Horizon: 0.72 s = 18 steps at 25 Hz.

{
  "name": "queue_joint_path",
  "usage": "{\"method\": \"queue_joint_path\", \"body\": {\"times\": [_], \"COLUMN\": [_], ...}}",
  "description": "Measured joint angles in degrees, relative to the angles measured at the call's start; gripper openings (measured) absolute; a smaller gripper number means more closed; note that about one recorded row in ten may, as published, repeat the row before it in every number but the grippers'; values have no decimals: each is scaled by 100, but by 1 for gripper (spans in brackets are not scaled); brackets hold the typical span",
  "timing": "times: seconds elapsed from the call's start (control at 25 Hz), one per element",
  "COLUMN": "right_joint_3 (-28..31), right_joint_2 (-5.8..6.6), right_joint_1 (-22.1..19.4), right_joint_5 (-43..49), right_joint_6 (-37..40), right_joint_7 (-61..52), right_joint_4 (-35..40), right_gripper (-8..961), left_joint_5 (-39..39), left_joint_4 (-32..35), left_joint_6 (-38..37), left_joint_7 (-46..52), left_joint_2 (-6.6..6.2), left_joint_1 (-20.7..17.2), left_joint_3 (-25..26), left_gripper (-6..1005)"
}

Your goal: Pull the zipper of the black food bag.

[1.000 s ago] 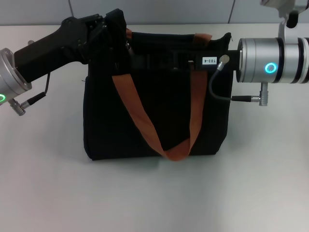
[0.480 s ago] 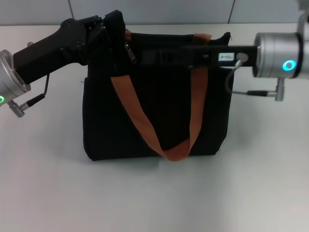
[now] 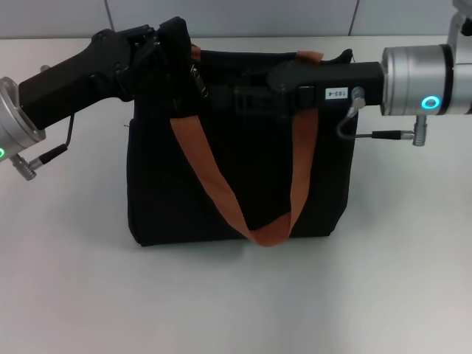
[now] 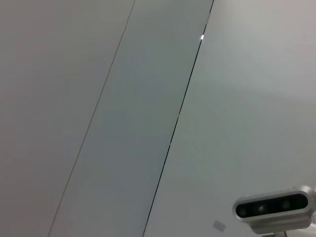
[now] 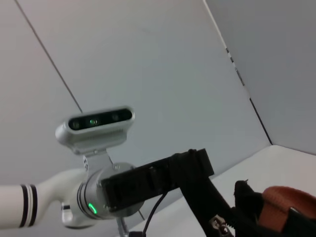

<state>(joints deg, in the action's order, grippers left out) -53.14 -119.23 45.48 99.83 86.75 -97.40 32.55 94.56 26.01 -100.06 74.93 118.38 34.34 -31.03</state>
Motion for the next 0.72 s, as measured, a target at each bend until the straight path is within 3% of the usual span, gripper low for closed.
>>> {"method": "queue_joint_path", "body": {"times": [0.72], "right_joint_3": [-149], "right_joint_2": [-20], "right_joint_1": [187], "right_joint_5": [-101], "right_joint_6": [21], "right_joint_7": [179], "right_joint_4": [51], "right_gripper": [326], "left_joint_5": [-10], "left_joint_4": [0], "left_joint_6": [-14], "left_joint_7": [4], "left_joint_2": [18], "left_joint_1": [29], "left_joint_3": [-10], "left_gripper": [22]}}
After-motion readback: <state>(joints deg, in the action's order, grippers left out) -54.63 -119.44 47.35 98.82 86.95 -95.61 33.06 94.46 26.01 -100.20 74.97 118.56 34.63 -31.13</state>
